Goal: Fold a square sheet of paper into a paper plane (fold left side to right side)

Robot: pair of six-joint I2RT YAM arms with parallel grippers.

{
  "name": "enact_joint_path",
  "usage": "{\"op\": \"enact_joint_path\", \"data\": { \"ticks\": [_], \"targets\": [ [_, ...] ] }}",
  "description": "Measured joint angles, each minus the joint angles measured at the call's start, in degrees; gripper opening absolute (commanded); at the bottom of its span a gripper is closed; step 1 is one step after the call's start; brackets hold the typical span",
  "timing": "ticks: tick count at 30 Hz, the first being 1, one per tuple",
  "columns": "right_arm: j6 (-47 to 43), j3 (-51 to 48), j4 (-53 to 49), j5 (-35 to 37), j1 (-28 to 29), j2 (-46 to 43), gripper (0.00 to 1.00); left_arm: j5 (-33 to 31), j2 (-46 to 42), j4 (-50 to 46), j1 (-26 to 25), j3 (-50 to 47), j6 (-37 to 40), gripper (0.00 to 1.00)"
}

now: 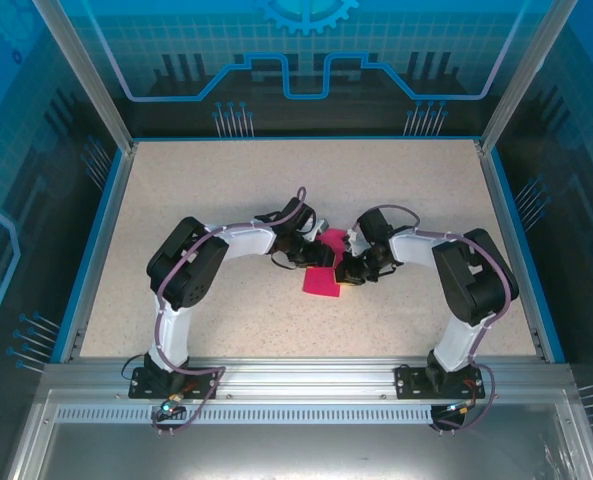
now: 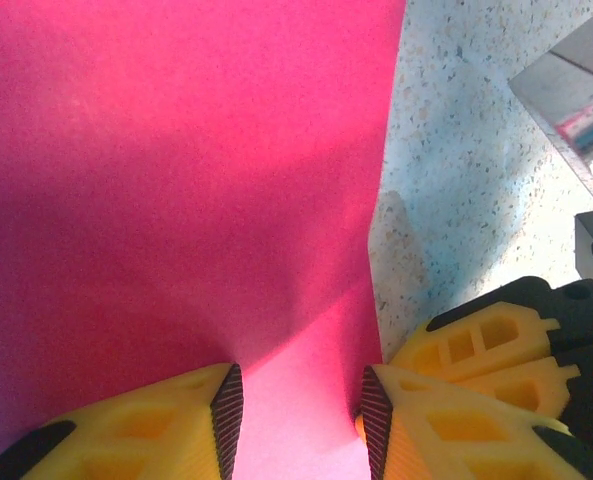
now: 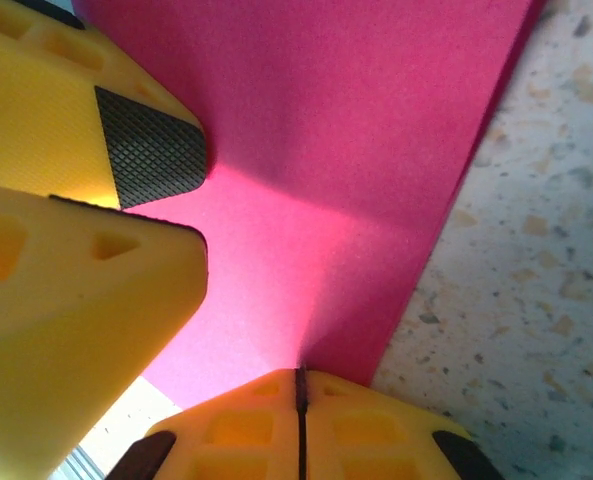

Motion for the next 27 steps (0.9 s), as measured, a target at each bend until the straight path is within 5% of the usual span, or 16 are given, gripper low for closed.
{"op": "enact_joint_path", "data": {
  "ticks": [27],
  "targets": [
    [-3.7,4.2,-5.6,2.6,0.7,1.9,0.06,3.0,4.6,0.3,4.7,5.4,-2.0,0.4]
  ]
}}
